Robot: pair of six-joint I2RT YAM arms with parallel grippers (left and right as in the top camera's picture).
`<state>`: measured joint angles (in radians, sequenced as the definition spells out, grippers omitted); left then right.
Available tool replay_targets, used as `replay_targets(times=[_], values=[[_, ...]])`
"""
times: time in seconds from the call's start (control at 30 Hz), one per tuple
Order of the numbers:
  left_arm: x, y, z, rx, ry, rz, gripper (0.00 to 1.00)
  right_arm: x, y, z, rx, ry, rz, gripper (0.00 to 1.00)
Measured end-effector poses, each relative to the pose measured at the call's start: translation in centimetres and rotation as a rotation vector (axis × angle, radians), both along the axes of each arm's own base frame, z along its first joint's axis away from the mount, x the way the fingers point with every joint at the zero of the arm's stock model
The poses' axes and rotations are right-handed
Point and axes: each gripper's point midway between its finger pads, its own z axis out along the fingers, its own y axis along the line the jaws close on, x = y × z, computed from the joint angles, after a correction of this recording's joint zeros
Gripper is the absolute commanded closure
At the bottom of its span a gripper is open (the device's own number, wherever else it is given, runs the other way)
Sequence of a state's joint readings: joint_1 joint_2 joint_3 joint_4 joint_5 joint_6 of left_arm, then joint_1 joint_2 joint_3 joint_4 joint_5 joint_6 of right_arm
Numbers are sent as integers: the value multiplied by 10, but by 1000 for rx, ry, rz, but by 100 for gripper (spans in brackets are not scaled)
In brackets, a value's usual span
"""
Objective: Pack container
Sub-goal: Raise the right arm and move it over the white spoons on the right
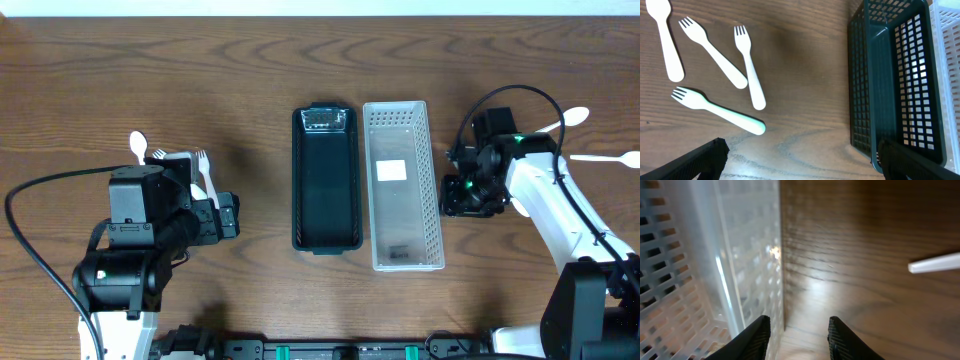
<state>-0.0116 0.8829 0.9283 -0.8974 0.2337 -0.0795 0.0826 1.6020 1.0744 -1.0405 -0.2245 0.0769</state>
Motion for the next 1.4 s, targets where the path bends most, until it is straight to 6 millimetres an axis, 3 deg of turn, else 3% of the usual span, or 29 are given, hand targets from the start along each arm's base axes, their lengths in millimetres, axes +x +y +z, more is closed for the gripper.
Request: replay_targets(times=[0.53,0.67,0.77,0.87,0.93,1.0,1.2,1.3,1.4], values=[[0,0,0,0,0,0,2,15,17,5,101,-68,29,58],[0,0,0,0,0,0,2,18,14,4,79,-81,24,48],[0,0,0,0,0,0,2,20,0,1,-3,-85,3,38],[0,0,0,0,0,0,2,29,-23,8,-126,-101,-52,11],[0,0,0,0,0,0,2,40,-36,22,-182,-134,-84,1],[0,0,0,0,0,0,2,62,-55,51,-230,-207,-101,1],[0,0,1,0,-2,0,2,92,-108,130,-332,-361,-87,1],[0,0,1,0,-2,0,2,101,-128,141,-366,-408,-65,1],[0,0,1,0,-2,0,2,103,-139,130,-376,-381,-6,1]])
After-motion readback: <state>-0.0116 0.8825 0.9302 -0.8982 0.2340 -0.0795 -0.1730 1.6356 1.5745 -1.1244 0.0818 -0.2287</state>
